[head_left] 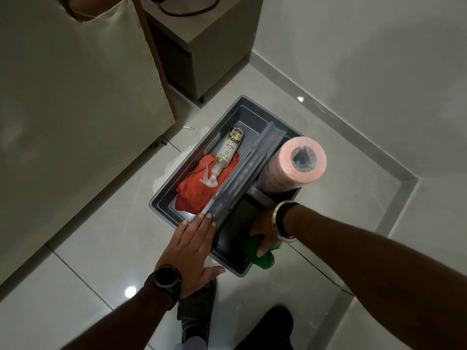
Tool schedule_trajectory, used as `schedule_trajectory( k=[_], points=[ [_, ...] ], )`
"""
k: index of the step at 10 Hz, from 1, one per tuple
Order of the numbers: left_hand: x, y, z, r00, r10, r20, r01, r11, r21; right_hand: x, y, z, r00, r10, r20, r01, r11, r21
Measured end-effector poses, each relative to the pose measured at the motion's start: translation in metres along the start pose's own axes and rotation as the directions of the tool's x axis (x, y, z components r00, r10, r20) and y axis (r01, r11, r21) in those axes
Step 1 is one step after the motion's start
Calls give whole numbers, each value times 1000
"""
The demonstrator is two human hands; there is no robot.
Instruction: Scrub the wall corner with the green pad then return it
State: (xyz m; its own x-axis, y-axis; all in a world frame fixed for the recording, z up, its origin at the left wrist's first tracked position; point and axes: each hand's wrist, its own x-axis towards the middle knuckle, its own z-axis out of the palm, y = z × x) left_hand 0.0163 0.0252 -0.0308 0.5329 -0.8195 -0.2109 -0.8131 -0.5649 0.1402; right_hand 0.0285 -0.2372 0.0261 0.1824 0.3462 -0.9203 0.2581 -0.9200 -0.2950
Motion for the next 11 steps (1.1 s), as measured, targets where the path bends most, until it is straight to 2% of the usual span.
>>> schedule_trajectory(
  k=[1,2,3,4,5,6,7,8,9,10,11],
  points=[
    [0,0,1,1000,-2,13,2,1000,1,1,1,-2,1000,20,-10,-20,1000,15],
    [-1,0,0,1000,-3,21,3,1000,-4,-4,-3,6,974,-21,-225,-8,992,-125],
    [-1,2,-3,999,-12,39,13,1000,-18,-15,-7,26,859,-84,-506,26,992,-122],
    [-1,1,-3,999,-11,40,11,1000,-23,-15,-8,59,721,-250,-646,79,956,-282],
    [-2,2,-3,1000,-9,13,9,1000,-18,-11,-5,88,731,-218,-647,-10,944,-330],
    [-1,2,-2,1000,1,-18,-2,1000,-21,2,-4,99,683,-200,-702,-76,937,-340],
    [-2,1,2,999,5,-34,-4,1000,9,14,-6,103,601,-217,-769,-87,939,-333],
    [-1,1,3,1000,4,-20,-4,1000,19,17,-5,103,588,-221,-778,-75,943,-324],
    [-2,4,-5,1000,6,5,-6,1000,23,13,-9,99,616,-195,-763,-117,935,-333],
    [0,3,-25,999,30,-25,-29,999,22,-14,-13,92,612,-132,-779,-154,947,-281],
    [-6,23,-72,998,56,-8,-56,998,9,-67,-31,101,594,17,-804,-237,959,-154]
  ],
)
